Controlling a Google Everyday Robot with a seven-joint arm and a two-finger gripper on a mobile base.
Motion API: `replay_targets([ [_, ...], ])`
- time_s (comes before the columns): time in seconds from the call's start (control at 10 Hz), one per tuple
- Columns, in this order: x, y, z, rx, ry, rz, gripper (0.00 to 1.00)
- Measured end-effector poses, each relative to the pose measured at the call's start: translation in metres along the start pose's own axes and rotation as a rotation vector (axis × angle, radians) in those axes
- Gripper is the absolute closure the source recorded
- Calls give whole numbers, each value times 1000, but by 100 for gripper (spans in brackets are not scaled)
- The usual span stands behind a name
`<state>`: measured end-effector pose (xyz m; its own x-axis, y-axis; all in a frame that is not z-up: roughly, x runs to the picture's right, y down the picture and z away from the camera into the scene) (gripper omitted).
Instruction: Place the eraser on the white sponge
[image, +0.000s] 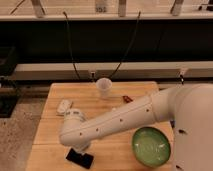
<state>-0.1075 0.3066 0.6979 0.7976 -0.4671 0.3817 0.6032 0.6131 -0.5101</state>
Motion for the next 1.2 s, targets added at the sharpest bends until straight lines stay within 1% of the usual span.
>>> replay_targets([
  [0.3, -9, 13, 6, 7, -36, 111, 20],
  [0.4, -14, 15, 9, 3, -44, 146, 20],
  [0.7, -21, 18, 14, -19, -53, 221, 20],
  [0.8, -20, 21, 19, -25, -54, 270, 20],
  [0.9, -21, 23, 28, -20, -57, 343, 20],
  [1.1, -18, 25, 40, -13, -58, 410, 20],
  [1.2, -16, 25, 43, -10, -55, 427, 20],
])
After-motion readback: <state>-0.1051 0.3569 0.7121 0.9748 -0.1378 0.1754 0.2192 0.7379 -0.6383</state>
